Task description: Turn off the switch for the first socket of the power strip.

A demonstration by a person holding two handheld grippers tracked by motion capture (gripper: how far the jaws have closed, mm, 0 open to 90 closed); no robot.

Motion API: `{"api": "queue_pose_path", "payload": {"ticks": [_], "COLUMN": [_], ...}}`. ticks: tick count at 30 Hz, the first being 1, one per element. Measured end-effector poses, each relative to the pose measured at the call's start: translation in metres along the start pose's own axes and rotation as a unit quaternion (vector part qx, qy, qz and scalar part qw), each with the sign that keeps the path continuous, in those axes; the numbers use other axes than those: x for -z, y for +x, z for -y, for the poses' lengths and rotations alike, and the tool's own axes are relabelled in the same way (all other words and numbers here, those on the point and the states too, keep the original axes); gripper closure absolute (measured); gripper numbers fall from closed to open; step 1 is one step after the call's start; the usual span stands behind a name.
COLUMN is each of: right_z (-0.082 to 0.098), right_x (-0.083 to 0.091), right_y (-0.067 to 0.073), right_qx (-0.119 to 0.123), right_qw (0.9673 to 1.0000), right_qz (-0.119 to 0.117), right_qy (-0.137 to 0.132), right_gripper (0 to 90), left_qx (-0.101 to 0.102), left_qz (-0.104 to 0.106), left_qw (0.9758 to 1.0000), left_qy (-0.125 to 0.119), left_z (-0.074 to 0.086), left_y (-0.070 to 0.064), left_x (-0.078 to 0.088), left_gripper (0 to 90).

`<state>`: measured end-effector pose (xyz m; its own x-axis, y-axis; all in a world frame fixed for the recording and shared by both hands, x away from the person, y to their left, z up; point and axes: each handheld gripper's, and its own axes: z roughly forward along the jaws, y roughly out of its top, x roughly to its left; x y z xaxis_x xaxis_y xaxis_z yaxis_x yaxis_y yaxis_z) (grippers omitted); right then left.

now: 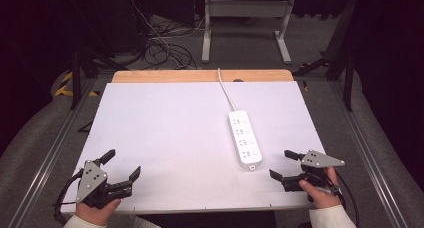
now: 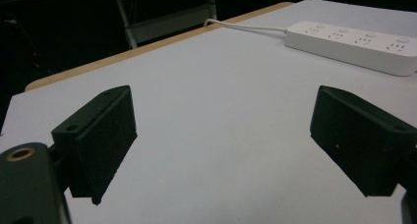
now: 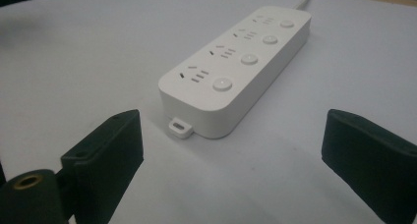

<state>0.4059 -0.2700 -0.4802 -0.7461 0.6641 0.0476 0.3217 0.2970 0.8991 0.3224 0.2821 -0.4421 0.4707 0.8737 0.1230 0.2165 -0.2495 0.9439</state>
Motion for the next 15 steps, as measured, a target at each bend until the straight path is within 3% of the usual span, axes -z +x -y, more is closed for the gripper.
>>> {"api": "queue_pose_path", "payload": {"ticks": [7,15], "right_z": [0.0051,0.0029], "right_x": [-0.0060,-0.0055], "right_y": [0.0014,0.0023], "right_qx": [0.002,0.017], "right_qw": [0.9998,0.9997], "right_qz": [0.008,0.019], "right_qy": [0.015,0.000], "right_gripper": [9.0,9.0], "left_qx": [-0.005,-0.012], "left_qz": [0.001,-0.007], "left_qw": [1.0000,0.9999], "left_qy": [0.007,0.005], "left_z": [0.0012,0.0014], "left_y": [-0.0008,0.0006], "left_x": [-0.0003,-0.0007], "left_gripper": [10.0,10.1]}}
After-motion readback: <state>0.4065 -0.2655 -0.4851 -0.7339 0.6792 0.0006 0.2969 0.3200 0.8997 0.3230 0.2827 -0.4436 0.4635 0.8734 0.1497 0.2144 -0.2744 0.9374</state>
